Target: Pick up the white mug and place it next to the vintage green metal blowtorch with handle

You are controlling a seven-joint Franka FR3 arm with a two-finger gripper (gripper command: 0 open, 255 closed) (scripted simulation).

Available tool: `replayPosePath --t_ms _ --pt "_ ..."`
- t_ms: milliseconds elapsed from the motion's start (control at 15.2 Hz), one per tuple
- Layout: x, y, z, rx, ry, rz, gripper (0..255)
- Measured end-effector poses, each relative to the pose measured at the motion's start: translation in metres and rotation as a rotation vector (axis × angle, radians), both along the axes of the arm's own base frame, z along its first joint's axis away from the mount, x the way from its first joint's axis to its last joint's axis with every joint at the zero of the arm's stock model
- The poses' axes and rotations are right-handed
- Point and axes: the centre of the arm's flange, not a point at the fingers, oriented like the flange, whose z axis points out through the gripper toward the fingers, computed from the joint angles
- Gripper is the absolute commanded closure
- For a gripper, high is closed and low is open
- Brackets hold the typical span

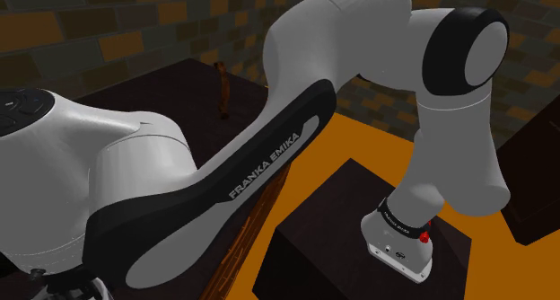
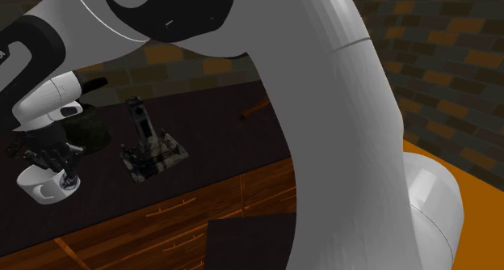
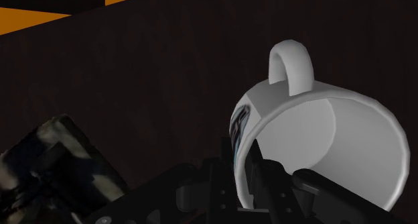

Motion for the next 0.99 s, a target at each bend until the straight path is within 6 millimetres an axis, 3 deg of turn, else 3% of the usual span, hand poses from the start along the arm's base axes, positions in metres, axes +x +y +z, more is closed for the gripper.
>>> replayPosePath --t_ms 132,198,594,990 --pt "0.000 0.000 0.000 0.000 0.000 0.000 255" --pt "0.000 0.000 0.000 0.000 0.000 0.000 0" --pt "0.000 0.000 0.000 0.000 0.000 0.000 0" --pt "0.000 -0.002 0.047 0.001 -0.001 0.000 0"
